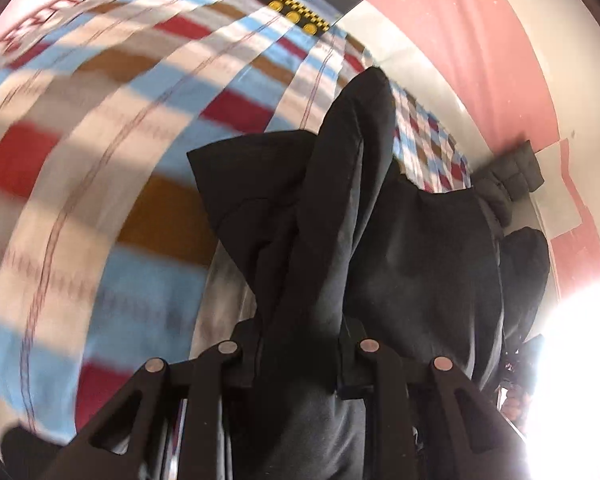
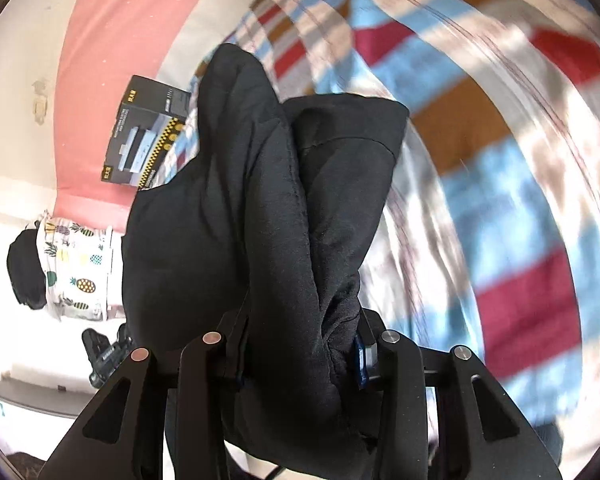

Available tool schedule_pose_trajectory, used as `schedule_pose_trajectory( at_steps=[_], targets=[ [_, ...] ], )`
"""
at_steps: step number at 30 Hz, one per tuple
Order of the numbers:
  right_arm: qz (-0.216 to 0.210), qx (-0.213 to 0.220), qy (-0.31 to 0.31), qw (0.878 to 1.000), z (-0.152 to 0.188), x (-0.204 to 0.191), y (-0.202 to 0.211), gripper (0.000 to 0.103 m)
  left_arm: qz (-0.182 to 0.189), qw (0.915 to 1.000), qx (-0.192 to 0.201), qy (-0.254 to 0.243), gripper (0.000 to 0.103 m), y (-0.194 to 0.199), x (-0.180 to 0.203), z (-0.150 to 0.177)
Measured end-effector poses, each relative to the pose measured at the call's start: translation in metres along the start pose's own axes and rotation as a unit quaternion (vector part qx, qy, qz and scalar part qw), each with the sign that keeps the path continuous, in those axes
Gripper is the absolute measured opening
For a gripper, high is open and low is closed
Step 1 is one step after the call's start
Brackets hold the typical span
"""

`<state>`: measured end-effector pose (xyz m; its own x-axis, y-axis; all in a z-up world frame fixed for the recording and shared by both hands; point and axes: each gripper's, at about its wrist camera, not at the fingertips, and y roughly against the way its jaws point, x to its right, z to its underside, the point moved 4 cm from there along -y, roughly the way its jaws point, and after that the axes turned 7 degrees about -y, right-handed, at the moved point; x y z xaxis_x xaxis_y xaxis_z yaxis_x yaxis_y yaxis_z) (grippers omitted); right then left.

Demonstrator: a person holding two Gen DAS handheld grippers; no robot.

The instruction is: Fold large clothes

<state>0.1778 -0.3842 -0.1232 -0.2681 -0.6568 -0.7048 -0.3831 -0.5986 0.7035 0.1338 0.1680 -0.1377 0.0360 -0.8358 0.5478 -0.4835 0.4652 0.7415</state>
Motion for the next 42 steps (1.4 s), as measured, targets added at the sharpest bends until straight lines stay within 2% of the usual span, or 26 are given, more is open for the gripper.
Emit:
schedule_pose_trajectory(
  at_steps=[2,4,5,11,13,15,17,21,24,28,29,30,31,33,37,39,40,42],
  targets=[
    [0.013,-0.005,-0.006,1.000,0.008,0.012,-0.002,0.046,-0.003,1.0000,-0.005,0.004,0.029,-0.004,-0.006,0.009],
    [0.036,-0.003,-0.010,0.999,0.009,0.018,-0.003,0.059,-0.011,0.9999,-0.007,0.005,0.032,-0.007,-0.008,0.008],
    [0.048,-0.001,-0.011,0.999,0.007,0.018,-0.004,0.061,-0.019,0.9998,-0.009,0.004,0.034,-0.008,-0.005,0.006],
    [0.094,0.036,0.043,0.994,0.006,0.001,0.017,0.064,-0.071,0.9970,-0.014,-0.028,0.044,0.005,0.011,0.000],
    [0.086,0.071,0.062,0.992,0.001,-0.007,0.036,0.064,-0.073,0.9968,0.006,-0.030,0.049,0.019,0.010,-0.004],
    [0.084,0.102,0.076,0.988,-0.008,-0.018,0.048,0.066,-0.075,0.9962,0.029,-0.035,0.061,0.030,0.011,-0.012],
    [0.086,0.112,0.091,0.986,-0.023,-0.030,0.045,0.069,-0.076,0.9949,0.046,-0.049,0.067,0.032,0.015,-0.030],
    [0.090,0.097,0.121,0.984,-0.059,-0.054,0.013,0.069,-0.058,0.9949,0.043,-0.071,0.068,0.003,0.024,-0.074],
    [0.084,0.079,0.145,0.983,-0.083,-0.072,-0.012,0.069,-0.067,0.9950,0.024,-0.069,0.068,-0.031,0.018,-0.106],
    [0.104,0.043,0.172,0.979,-0.105,-0.082,-0.046,0.069,-0.056,0.9955,0.004,-0.076,0.066,-0.063,0.019,-0.124],
    [0.113,0.033,0.167,0.979,-0.111,-0.079,-0.054,0.069,-0.056,0.9952,0.001,-0.080,0.060,-0.066,0.022,-0.125],
    [0.110,0.022,0.159,0.981,-0.114,-0.078,-0.059,0.068,-0.058,0.9948,0.001,-0.084,0.043,-0.068,0.023,-0.127],
    [0.104,0.017,0.153,0.982,-0.116,-0.079,-0.060,0.053,-0.068,0.9938,0.004,-0.088,0.037,-0.068,0.025,-0.129],
    [0.101,0.034,0.168,0.980,-0.116,-0.090,-0.053,0.016,-0.075,0.9921,0.028,-0.096,0.025,-0.058,0.029,-0.135],
    [0.111,0.095,0.196,0.970,-0.121,-0.111,-0.025,0.014,-0.064,0.9875,0.096,-0.108,0.022,-0.028,0.037,-0.156],
    [0.100,0.119,0.173,0.973,-0.134,-0.105,-0.017,0.014,-0.056,0.9858,0.114,-0.110,0.022,-0.030,0.035,-0.166],
    [0.103,0.121,0.162,0.974,-0.140,-0.100,-0.022,0.014,-0.053,0.9859,0.116,-0.109,0.022,-0.038,0.032,-0.169],
    [0.149,0.113,0.165,0.968,-0.143,-0.089,-0.048,0.014,-0.076,0.9875,0.094,-0.101,0.022,-0.067,0.023,-0.172]
  ],
)
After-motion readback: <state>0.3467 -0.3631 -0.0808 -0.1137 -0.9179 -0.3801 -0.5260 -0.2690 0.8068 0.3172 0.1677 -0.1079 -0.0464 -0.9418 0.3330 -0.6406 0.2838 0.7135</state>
